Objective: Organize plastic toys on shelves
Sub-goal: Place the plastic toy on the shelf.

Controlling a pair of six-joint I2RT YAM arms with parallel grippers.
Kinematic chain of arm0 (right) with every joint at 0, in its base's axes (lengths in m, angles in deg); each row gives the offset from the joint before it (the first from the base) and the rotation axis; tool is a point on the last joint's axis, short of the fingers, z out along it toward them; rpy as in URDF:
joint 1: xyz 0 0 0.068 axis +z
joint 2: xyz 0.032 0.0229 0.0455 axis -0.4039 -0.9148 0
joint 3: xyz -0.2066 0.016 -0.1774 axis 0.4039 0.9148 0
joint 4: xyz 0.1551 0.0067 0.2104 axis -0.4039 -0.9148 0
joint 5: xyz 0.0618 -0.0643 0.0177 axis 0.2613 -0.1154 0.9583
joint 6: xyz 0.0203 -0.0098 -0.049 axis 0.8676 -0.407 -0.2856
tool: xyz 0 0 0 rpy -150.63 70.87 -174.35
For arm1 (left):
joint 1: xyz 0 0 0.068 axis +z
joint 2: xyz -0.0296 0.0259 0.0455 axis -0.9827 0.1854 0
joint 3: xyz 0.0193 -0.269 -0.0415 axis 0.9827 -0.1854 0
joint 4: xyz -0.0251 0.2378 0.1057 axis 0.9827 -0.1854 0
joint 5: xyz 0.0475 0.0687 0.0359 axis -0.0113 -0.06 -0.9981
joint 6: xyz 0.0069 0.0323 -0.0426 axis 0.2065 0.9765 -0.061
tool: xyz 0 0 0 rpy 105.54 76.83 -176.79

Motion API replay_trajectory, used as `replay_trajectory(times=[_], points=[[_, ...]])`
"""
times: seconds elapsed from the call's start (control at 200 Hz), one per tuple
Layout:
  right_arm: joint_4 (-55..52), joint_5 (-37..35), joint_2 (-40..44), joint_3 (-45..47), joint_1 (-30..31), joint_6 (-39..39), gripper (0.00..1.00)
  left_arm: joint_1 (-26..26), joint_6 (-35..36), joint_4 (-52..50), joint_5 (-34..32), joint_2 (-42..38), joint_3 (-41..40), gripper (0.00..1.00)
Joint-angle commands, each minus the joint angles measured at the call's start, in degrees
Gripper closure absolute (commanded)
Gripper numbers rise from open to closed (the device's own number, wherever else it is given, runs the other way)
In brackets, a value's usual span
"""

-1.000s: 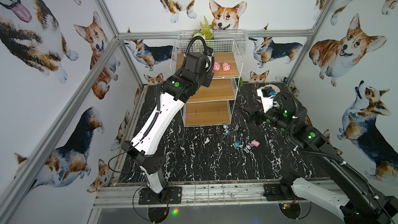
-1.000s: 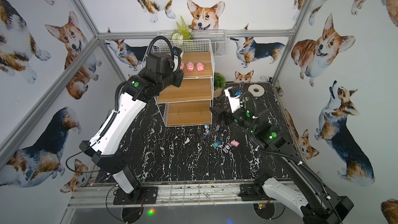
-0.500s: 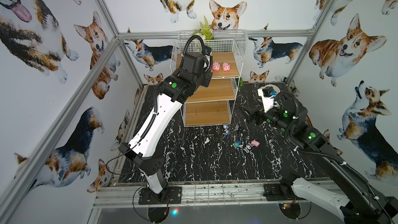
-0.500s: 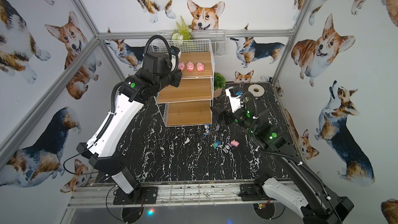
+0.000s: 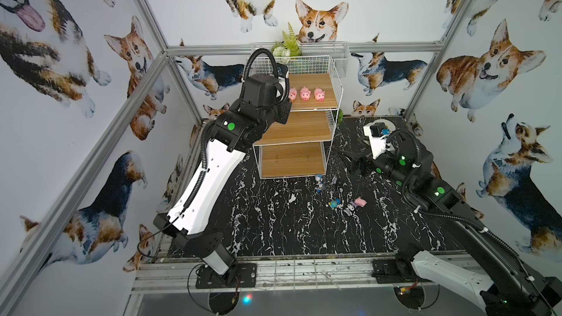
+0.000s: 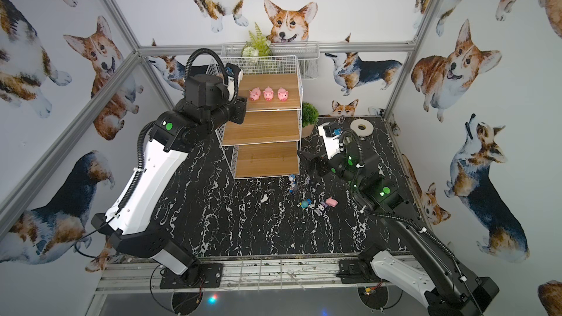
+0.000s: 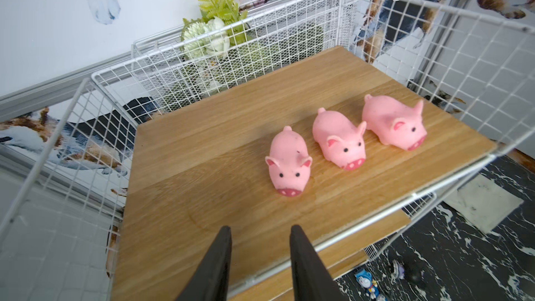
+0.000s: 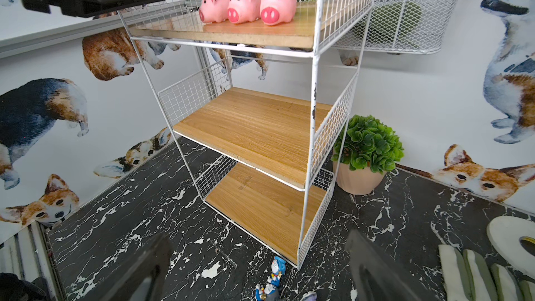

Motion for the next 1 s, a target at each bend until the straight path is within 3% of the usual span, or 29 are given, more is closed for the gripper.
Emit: replay_trajectory(times=[0.0,0.996], points=[[1.69,-0.04,0.32,0.18,-0.02,0.36,0.00,0.67,0.22,-0.50,-2.20,2.70,2.34,0.63],[1.48,-0.37,1.38,1.04,-0.10,0.64,0.00,1.47,-1.02,-1.12,2.42,5.53,4.10,0.64]])
